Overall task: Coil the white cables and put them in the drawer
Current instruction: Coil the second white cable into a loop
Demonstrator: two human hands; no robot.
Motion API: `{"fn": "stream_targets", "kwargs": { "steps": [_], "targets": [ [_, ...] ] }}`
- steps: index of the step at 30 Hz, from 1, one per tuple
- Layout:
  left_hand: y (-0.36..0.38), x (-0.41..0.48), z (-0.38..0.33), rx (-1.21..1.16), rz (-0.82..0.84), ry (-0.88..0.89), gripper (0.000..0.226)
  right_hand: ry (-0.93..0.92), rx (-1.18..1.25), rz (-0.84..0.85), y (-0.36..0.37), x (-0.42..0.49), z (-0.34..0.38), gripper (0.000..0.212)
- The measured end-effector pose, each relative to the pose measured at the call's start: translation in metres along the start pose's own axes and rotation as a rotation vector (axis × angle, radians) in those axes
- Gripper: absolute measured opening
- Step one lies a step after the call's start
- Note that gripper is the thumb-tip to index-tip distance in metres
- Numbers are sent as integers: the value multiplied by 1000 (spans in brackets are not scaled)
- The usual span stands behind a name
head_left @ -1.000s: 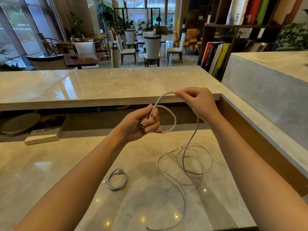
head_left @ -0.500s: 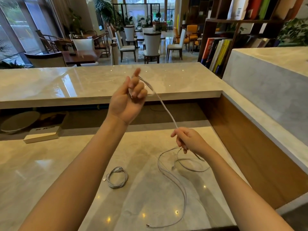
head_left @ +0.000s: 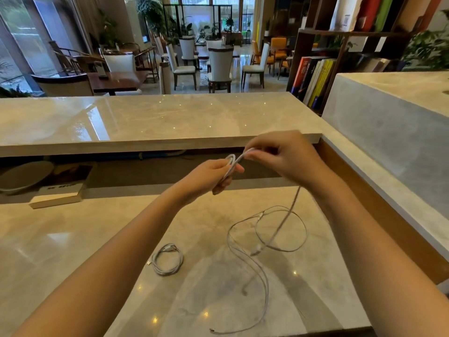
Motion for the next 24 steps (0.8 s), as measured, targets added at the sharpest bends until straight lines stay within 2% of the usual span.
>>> {"fn": "stream_targets", "kwargs": {
  "steps": [6, 9, 13, 17, 24],
  "targets": [
    [20, -16, -8, -399, 355, 25, 37, 81, 55, -65, -14, 14, -34, 19],
    [29, -23, -11, -774, 531, 19, 40, 135, 123, -95, -8, 12, -51, 16],
    [34, -30, -21, -1214, 726, 22, 34, 238, 182, -50, 23, -6, -75, 23],
    [31, -30, -25, -1391, 700, 51, 32, 300, 297, 10, 55, -24, -81, 34],
    [6, -20, -28, -1412, 413, 153, 28, 428, 398, 121, 109, -49, -85, 31]
  ]
}}
Point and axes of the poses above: each hand's wrist, its own x-axis towards the middle knuckle, its own y-axis out of the palm, z = x × y, the point moved 7 cm from there along x, towards the middle knuckle, and after that the axes turned 7 degrees about -x, right-handed, at the moved point
